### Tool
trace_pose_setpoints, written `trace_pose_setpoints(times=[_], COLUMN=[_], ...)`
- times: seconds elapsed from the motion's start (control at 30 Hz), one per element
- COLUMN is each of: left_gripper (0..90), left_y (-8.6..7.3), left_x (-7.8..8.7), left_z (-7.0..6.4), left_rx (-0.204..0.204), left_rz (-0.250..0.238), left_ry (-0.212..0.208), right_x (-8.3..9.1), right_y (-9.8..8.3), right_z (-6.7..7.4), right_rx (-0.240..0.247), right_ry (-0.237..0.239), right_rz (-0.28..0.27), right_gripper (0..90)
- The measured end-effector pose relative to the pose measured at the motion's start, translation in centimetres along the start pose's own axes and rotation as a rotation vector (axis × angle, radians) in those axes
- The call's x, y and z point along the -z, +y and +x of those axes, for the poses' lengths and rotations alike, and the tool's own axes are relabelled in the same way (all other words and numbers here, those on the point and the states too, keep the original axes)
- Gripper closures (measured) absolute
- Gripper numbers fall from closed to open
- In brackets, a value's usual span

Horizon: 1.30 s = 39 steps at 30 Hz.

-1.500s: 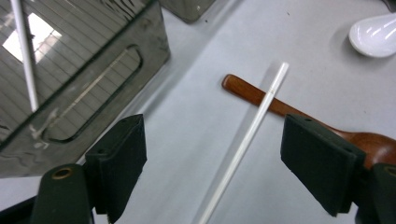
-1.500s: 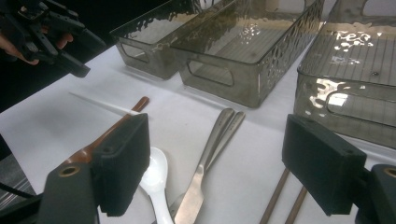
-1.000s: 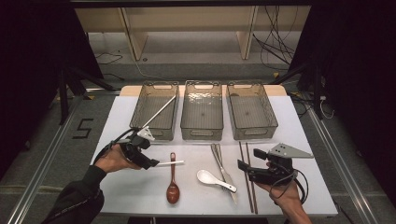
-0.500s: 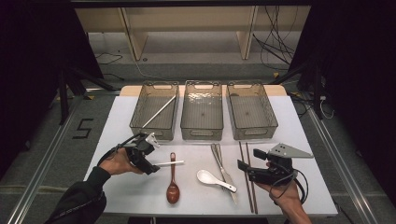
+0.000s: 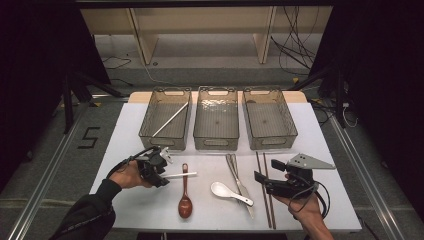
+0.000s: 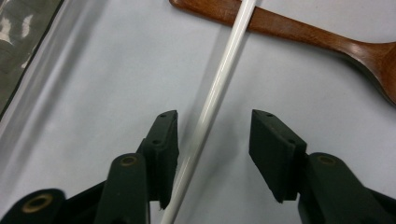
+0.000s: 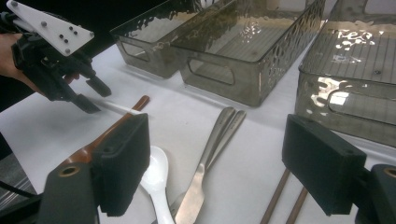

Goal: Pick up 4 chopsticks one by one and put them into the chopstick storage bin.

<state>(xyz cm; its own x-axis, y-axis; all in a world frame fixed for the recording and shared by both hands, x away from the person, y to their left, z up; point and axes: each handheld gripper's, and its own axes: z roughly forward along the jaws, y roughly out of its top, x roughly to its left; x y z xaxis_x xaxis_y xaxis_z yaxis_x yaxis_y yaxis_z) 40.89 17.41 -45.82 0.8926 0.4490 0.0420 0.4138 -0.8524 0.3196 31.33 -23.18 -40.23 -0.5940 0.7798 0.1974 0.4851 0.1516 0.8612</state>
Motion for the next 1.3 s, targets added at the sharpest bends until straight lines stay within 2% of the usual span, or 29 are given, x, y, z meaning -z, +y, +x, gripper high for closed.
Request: trace_pose_setpoints(times=[0.13, 0.4, 0.47, 0.73, 1.13, 1.2, 1.3], left_gripper=[57.8, 64.7, 66.6, 74.1, 82.2, 82.8, 83.4], left_y=[0.17, 0.45, 0.50, 0.67, 0.77, 0.73, 0.72], left_x=[-0.21, -0.71, -0.74, -0.91, -0.94, -0.97, -0.93], left_z=[-0.01, 0.23, 0.21, 0.41, 0.45, 0.44, 0.49], left_rx=[-0.020, -0.028, -0.013, -0.037, -0.078, -0.070, -0.080], left_rz=[0.017, 0.027, 0.015, 0.036, 0.041, 0.032, 0.035], left_ry=[-0.005, -0.019, -0.020, -0.039, -0.065, -0.071, -0.072], right_x=[0.04, 0.00, 0.00, -0.02, -0.10, -0.09, -0.08], right_y=[0.00, -0.01, 0.00, -0.01, -0.02, -0.01, -0.01], right_z=[0.02, -0.04, 0.01, -0.03, 0.00, 0.01, -0.01], right_rx=[0.001, -0.001, 0.001, -0.001, -0.002, -0.002, -0.002], right_ry=[0.000, -0.001, 0.000, -0.002, -0.002, -0.001, -0.002], right_rz=[-0.002, 0.000, 0.000, 0.002, 0.006, 0.006, 0.006], right_gripper=[24.5, 24.5, 24.5, 24.7, 24.9, 24.9, 24.9])
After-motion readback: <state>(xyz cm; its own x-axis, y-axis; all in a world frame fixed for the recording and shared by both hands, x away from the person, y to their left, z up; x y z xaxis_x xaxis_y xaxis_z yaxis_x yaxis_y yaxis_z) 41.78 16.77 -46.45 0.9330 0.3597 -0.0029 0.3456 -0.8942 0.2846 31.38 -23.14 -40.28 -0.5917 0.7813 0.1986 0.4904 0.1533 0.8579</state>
